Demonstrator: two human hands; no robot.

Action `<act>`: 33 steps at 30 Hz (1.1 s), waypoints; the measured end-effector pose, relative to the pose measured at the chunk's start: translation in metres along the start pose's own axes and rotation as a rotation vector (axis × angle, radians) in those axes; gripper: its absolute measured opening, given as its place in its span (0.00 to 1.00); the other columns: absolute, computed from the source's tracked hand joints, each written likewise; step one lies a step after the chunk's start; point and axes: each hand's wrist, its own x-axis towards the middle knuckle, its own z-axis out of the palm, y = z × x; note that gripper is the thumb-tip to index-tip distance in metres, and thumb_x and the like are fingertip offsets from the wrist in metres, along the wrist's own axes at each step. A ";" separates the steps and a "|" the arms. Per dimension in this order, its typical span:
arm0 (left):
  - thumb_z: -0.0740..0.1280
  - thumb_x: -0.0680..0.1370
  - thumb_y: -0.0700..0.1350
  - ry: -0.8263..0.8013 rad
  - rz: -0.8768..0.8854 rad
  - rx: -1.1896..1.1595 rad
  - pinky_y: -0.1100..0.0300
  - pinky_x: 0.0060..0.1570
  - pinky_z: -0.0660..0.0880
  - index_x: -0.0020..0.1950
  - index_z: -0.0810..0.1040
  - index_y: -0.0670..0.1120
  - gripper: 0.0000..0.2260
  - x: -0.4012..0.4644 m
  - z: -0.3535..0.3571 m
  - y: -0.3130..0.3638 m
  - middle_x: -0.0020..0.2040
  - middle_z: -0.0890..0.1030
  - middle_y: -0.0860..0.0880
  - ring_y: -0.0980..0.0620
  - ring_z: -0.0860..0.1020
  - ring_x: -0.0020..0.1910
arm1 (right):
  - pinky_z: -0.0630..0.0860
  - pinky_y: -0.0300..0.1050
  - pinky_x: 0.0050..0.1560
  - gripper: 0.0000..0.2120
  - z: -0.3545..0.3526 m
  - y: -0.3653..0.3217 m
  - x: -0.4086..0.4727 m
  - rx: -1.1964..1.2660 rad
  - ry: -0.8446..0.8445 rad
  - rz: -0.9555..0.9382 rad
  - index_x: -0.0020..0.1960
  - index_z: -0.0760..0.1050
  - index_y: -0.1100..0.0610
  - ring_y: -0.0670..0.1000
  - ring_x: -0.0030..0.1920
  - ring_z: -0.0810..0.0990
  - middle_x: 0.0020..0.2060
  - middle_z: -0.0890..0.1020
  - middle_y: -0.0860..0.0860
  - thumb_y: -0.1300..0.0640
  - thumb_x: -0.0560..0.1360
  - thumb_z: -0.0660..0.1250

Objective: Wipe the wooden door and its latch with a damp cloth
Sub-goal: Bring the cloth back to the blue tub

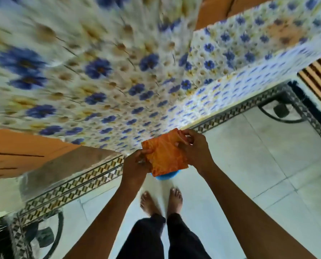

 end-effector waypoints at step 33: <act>0.65 0.75 0.37 0.301 -0.406 0.185 0.50 0.66 0.78 0.68 0.81 0.38 0.20 0.383 0.100 -0.450 0.64 0.84 0.37 0.41 0.82 0.64 | 0.71 0.48 0.59 0.14 0.240 0.489 0.342 -0.681 -0.186 0.021 0.64 0.78 0.63 0.61 0.63 0.78 0.62 0.80 0.64 0.63 0.83 0.57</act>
